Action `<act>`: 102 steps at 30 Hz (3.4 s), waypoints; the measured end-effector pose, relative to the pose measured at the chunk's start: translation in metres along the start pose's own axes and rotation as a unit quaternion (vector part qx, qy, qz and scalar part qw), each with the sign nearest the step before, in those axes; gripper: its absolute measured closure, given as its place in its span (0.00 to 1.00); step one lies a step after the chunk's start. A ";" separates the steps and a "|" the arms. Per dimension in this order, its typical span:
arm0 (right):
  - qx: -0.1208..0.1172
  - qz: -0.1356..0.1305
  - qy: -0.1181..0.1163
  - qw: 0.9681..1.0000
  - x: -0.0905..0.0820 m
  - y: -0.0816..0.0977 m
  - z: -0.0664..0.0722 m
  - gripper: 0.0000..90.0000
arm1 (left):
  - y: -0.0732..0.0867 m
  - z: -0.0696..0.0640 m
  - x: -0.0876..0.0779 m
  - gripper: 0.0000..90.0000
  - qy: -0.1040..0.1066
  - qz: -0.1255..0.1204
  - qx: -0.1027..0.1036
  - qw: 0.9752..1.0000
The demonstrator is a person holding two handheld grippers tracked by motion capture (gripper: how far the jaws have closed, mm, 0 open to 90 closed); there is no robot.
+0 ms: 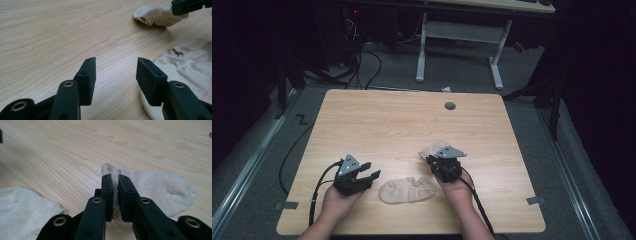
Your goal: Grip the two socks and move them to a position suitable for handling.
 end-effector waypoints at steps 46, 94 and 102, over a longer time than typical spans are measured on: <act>-0.027 -0.111 -0.057 0.992 -0.050 -0.028 0.041 0.94 | 0.000 -0.002 0.005 0.54 0.003 0.011 0.017 1.000; 0.073 -0.029 -0.006 0.997 -0.007 0.010 -0.024 0.93 | 0.000 -0.004 0.007 0.54 -0.001 0.018 0.027 0.999; 0.096 0.006 0.005 0.995 -0.002 0.025 -0.038 0.93 | -0.001 -0.004 0.007 0.54 -0.005 0.019 0.032 0.999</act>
Point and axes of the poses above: each handheld gripper's, and its own axes: x roughly forward along the jaws, y roughly out of its underside, z roughly to its left, the point moved 2 cm from there along x, roughly forward along the jaws, and after that the axes turned 12 degrees about z, right-handed, at the moved point
